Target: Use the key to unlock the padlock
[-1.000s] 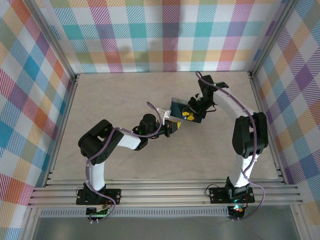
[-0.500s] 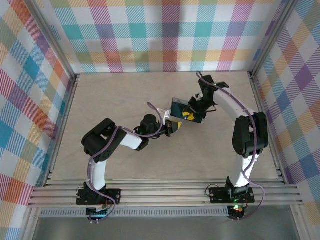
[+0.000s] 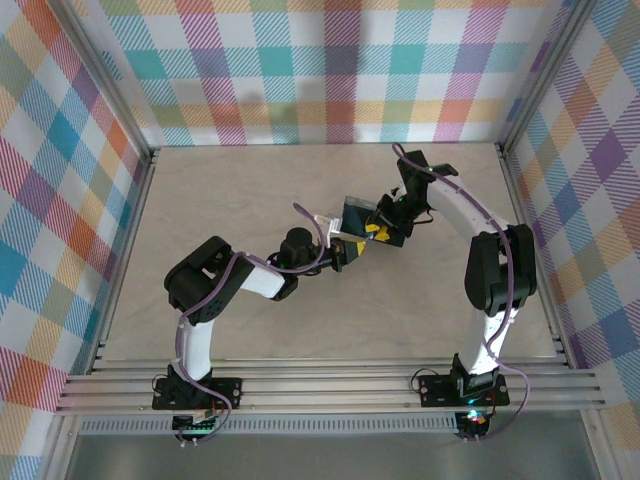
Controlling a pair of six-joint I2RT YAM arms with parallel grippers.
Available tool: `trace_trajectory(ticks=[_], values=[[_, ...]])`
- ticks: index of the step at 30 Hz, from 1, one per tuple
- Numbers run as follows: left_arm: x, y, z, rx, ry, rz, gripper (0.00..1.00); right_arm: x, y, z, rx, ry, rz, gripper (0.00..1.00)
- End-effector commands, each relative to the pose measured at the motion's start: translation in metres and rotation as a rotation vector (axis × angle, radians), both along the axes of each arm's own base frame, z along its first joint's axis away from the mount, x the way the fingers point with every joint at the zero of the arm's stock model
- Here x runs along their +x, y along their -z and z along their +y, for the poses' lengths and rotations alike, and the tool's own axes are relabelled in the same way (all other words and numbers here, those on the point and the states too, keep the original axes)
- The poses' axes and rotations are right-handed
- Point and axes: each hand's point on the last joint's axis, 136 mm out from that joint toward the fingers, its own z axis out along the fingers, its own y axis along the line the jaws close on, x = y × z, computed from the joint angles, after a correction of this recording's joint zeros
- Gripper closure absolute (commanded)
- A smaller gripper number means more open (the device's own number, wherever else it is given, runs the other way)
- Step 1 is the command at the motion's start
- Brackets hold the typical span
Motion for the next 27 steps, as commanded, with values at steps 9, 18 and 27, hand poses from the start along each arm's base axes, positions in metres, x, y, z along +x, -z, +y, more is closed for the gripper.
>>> trace_trajectory(ticks=[9, 18, 27], values=[[0.004, -0.015, 0.001, -0.055, 0.000, -0.046, 1.00, -0.001, -0.012, 0.003, 0.040, -0.019, -0.010, 1.00], [0.012, -0.017, 0.002, -0.091, -0.018, -0.049, 1.00, -0.004, -0.015, 0.008, 0.077, -0.029, 0.005, 1.00], [0.019, -0.020, 0.006, -0.158, -0.024, -0.046, 1.00, -0.010, -0.020, 0.015, 0.126, -0.073, 0.035, 1.00]])
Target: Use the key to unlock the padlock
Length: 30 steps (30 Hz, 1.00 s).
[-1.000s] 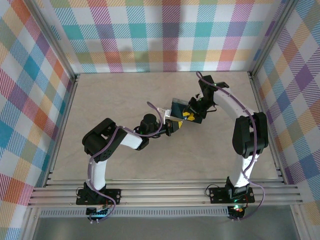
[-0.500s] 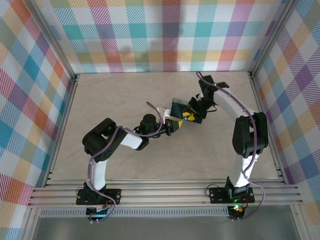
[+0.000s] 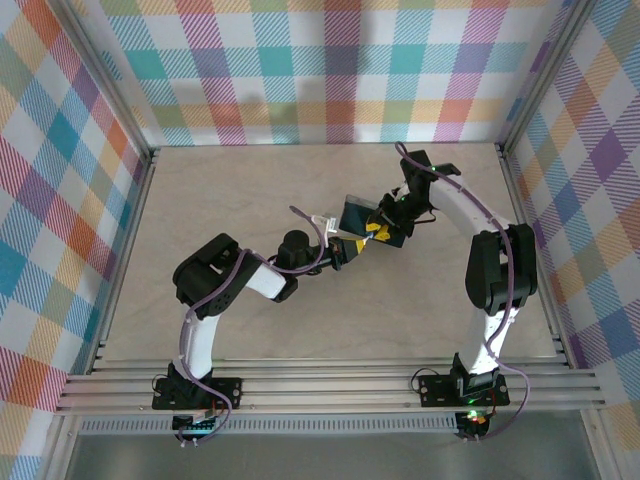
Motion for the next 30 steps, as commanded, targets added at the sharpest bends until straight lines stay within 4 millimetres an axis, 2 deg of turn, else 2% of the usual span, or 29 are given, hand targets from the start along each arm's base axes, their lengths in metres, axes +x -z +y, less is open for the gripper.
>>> trace_trajectory(ticks=[1, 13, 24, 27, 30], values=[[0.013, -0.020, 0.004, -0.069, -0.020, -0.052, 1.00, -0.008, -0.018, 0.012, 0.083, -0.057, 0.023, 1.00], [0.016, -0.013, -0.006, -0.088, 0.024, -0.013, 1.00, -0.012, -0.025, 0.017, 0.121, -0.081, 0.046, 1.00], [0.021, -0.031, -0.020, -0.104, 0.068, -0.031, 1.00, -0.022, 0.001, 0.017, 0.077, -0.094, 0.086, 1.00], [0.013, -0.023, -0.029, -0.051, 0.091, -0.033, 1.00, -0.021, 0.007, 0.017, 0.070, -0.096, 0.091, 1.00], [0.003, -0.004, -0.035, 0.044, 0.087, -0.039, 1.00, -0.020, 0.015, 0.017, 0.062, -0.104, 0.097, 1.00]])
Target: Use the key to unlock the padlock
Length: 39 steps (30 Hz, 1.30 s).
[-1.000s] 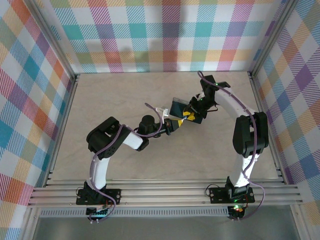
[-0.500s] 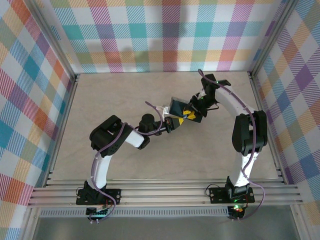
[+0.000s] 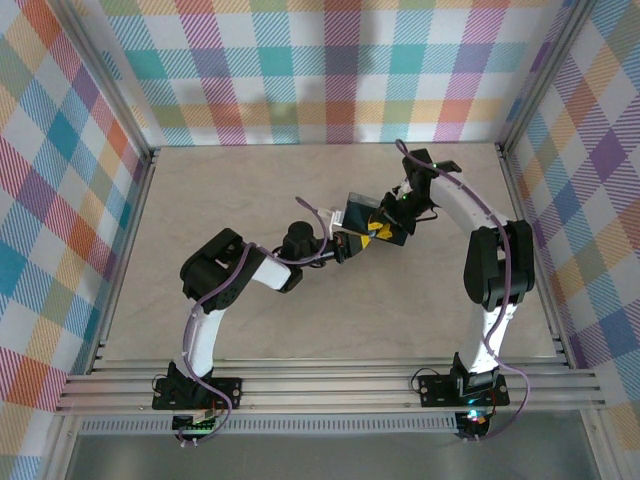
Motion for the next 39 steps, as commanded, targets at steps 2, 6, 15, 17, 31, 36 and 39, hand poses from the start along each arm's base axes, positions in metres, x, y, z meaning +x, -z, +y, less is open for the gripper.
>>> trace_trajectory(ticks=[2, 6, 15, 17, 31, 36, 39], values=[[-0.010, 0.008, -0.016, 0.097, -0.015, -0.079, 1.00, -0.028, 0.014, 0.023, 0.060, -0.077, 0.105, 1.00], [-0.023, 0.037, -0.017, 0.184, -0.038, -0.079, 1.00, -0.043, 0.033, 0.021, 0.037, -0.084, 0.142, 1.00], [-0.048, 0.071, -0.014, 0.372, -0.079, -0.157, 1.00, -0.054, 0.055, 0.024, 0.054, -0.076, 0.198, 0.98], [-0.052, 0.074, -0.014, 0.412, -0.077, -0.180, 1.00, -0.054, 0.057, 0.024, 0.056, -0.073, 0.205, 0.97], [-0.061, 0.093, -0.010, 0.525, -0.114, -0.206, 1.00, -0.062, 0.076, 0.021, 0.040, -0.076, 0.237, 0.67], [-0.062, 0.098, -0.010, 0.535, -0.117, -0.204, 1.00, -0.067, 0.081, 0.018, 0.031, -0.079, 0.247, 0.63], [-0.063, 0.101, -0.010, 0.540, -0.119, -0.197, 1.00, -0.069, 0.081, 0.017, 0.029, -0.078, 0.244, 0.60]])
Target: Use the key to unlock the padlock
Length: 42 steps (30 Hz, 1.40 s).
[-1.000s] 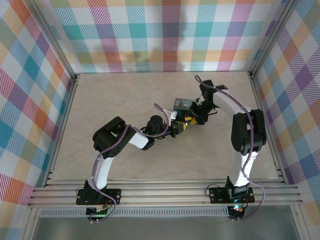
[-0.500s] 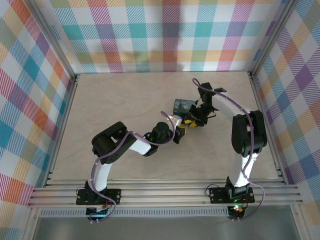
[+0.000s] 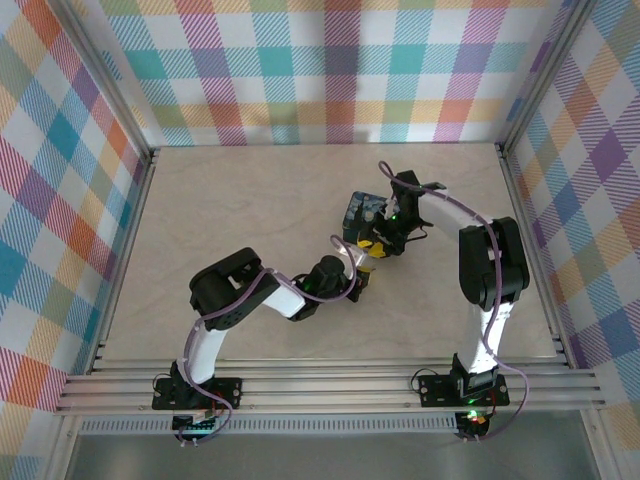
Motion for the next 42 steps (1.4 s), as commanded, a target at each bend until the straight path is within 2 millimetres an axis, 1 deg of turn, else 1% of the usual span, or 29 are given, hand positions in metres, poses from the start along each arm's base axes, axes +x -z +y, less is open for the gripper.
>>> trace_trajectory(ticks=[1, 2, 5, 10, 13, 18, 21, 24, 31, 34, 36, 42], values=[[-0.010, 0.018, 0.001, 0.047, 0.019, 0.032, 1.00, -0.045, 0.031, -0.005, -0.036, 0.020, 0.243, 0.58], [-0.009, 0.018, 0.001, 0.047, 0.012, 0.031, 1.00, -0.045, 0.028, -0.006, -0.043, 0.022, 0.232, 0.55], [-0.007, 0.018, 0.004, 0.053, -0.007, 0.030, 1.00, -0.042, 0.020, -0.010, -0.060, 0.040, 0.187, 0.53], [-0.006, 0.015, 0.011, 0.051, -0.038, 0.031, 1.00, -0.033, 0.006, -0.021, -0.110, 0.085, 0.060, 0.53], [-0.006, 0.011, 0.015, 0.051, -0.052, 0.040, 1.00, -0.031, 0.005, -0.032, -0.166, 0.112, -0.002, 0.53], [-0.002, 0.006, 0.022, 0.034, -0.057, 0.078, 1.00, -0.028, 0.010, -0.036, -0.304, 0.078, -0.123, 0.52], [0.002, 0.006, 0.026, 0.011, -0.055, 0.116, 1.00, -0.021, 0.015, -0.035, -0.356, 0.061, -0.187, 0.52], [0.005, 0.006, 0.029, -0.005, -0.055, 0.148, 1.00, -0.011, 0.021, -0.035, -0.391, 0.058, -0.214, 0.52], [0.009, -0.001, 0.036, 0.001, -0.057, 0.181, 1.00, 0.004, 0.031, -0.037, -0.451, 0.053, -0.253, 0.53], [0.010, -0.006, 0.038, 0.004, -0.054, 0.180, 1.00, 0.009, 0.037, -0.038, -0.464, 0.058, -0.267, 0.57], [0.011, -0.007, 0.039, 0.008, -0.050, 0.185, 1.00, 0.014, 0.039, -0.037, -0.460, 0.065, -0.277, 0.58], [0.013, -0.011, 0.043, 0.016, -0.052, 0.186, 1.00, 0.025, 0.038, -0.033, -0.458, 0.082, -0.306, 0.59]])
